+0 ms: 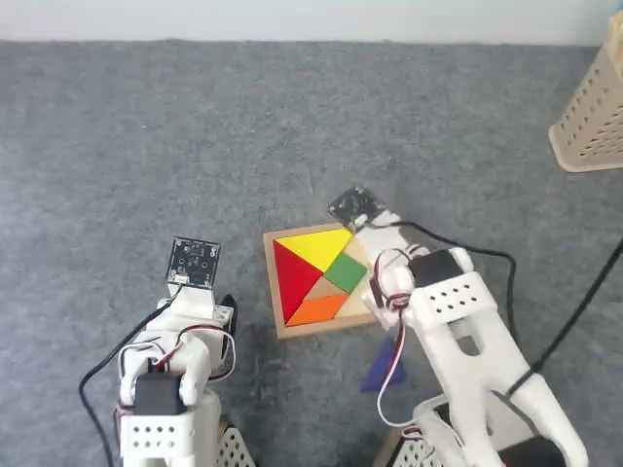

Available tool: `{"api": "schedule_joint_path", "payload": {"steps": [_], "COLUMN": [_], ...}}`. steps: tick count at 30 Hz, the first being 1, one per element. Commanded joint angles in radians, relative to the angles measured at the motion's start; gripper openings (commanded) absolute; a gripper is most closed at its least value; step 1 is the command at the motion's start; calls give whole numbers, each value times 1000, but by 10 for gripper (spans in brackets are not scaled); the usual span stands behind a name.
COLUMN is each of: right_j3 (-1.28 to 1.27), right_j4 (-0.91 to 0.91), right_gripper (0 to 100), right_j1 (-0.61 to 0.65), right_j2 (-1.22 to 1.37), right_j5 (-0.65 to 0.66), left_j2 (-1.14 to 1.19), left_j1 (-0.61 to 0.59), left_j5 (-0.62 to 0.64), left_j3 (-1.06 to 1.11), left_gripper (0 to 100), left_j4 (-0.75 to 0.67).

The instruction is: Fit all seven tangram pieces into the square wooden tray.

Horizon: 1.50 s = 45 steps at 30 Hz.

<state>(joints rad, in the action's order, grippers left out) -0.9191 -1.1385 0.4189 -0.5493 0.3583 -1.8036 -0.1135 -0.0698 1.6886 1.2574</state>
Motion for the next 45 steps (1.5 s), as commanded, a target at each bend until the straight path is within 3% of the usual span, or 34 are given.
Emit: {"api": "schedule_joint_path", "payload": {"steps": [1,8,21,45], "right_j3": [-6,5,2,-6], "right_j4": [45,82,234,229], "right_gripper": [42,260,235,235], "right_j1": [-38,-143,-101,-102], "right_j2": [-47,-45,239,252], "right_j5": [-54,-123,-126,-124], "left_j2": [-15,-15,-15,-15], "left_j1": [0,0,0,0], "left_j5": [8,8,8,8], "left_j3": [-4,-4,-4,-4], "left_gripper": [133,133,133,133], "left_j4": [5,5,5,5]}}
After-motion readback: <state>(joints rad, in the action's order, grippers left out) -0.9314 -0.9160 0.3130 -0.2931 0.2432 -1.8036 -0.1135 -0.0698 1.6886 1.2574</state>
